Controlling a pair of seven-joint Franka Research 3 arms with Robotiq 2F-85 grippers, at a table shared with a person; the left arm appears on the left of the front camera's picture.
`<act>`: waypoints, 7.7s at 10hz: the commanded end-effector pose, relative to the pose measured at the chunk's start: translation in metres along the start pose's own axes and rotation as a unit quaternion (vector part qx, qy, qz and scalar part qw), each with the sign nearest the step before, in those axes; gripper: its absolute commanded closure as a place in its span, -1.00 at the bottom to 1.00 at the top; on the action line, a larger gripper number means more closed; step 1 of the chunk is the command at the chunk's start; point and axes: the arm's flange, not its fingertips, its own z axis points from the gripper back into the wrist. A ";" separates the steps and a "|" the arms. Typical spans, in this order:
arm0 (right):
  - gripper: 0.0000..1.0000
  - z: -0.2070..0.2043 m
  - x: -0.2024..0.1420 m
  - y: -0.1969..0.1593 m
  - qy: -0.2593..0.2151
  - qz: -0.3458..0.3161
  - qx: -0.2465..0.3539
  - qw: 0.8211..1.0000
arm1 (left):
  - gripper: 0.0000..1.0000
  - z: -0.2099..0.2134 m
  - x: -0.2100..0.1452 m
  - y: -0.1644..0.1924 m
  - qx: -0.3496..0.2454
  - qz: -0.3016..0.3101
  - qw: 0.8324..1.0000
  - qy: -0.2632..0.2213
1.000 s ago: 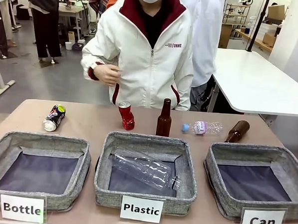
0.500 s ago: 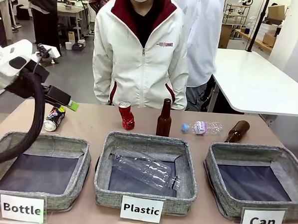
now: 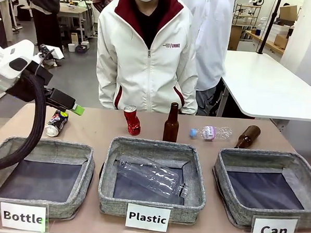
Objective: Sort the can waste into the basket.
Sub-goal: Pick up the can waste from the table and place it in the right Fabric basket.
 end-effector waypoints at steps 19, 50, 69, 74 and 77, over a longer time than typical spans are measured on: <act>-1.00 0.000 0.003 0.000 -0.008 0.013 0.009 1.000 | -1.00 -0.185 0.080 0.154 -0.236 -0.361 0.894 -0.118; -1.00 0.000 0.003 0.000 -0.008 0.013 0.009 1.000 | -1.00 0.166 -0.109 0.220 0.076 -0.329 0.908 -0.246; -1.00 0.000 0.003 0.000 -0.008 0.013 0.009 1.000 | -1.00 -0.269 0.098 0.166 -0.251 -0.399 0.881 -0.041; -1.00 0.000 0.003 0.000 -0.008 0.013 0.009 1.000 | -1.00 -0.304 0.102 0.155 -0.292 -0.391 0.869 -0.085; -1.00 0.000 0.003 0.000 -0.008 0.013 0.009 1.000 | -1.00 -0.311 0.107 0.153 -0.312 -0.381 0.860 -0.137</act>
